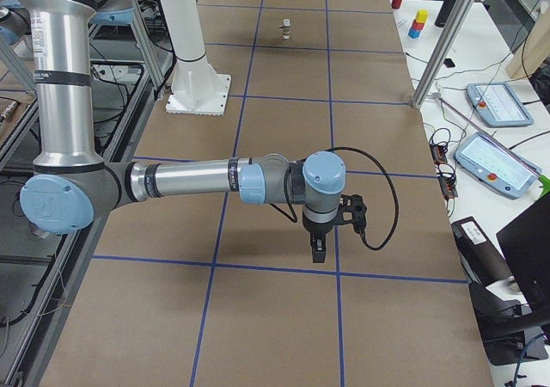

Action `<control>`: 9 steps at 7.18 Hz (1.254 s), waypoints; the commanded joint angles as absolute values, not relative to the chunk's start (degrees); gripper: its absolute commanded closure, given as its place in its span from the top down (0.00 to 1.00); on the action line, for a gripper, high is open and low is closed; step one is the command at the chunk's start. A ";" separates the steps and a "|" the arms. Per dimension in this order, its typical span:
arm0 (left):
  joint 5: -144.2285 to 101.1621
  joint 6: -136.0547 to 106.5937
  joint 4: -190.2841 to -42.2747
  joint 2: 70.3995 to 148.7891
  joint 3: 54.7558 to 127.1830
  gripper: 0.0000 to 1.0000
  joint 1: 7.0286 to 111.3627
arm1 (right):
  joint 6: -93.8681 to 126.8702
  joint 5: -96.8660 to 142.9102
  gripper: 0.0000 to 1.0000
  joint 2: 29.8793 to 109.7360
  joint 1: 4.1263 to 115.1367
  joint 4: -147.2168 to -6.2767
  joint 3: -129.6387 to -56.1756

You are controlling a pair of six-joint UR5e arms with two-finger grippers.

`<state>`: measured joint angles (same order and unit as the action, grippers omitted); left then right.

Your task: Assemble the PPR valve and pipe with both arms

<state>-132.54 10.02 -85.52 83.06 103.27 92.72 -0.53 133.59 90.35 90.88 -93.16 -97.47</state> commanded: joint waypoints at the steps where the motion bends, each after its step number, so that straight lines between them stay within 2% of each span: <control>1: -132.54 10.11 -85.60 82.97 103.27 1.00 92.72 | -0.61 133.59 1.00 90.35 90.88 -93.16 -97.47; 5: -132.71 10.11 -89.97 83.14 106.00 1.00 92.29 | -0.44 134.21 1.00 88.08 90.36 -93.43 -97.73; 7: -133.24 9.67 -92.64 84.10 106.00 1.00 90.45 | -0.35 134.12 1.00 88.42 89.39 -93.86 -101.66; 9: -136.22 9.32 -92.64 84.55 105.73 1.00 89.30 | -0.18 134.03 1.00 89.73 88.07 -93.52 -102.22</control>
<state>-134.69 9.50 -92.59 84.32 105.78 89.83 -0.32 134.10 88.87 88.91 -93.79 -101.58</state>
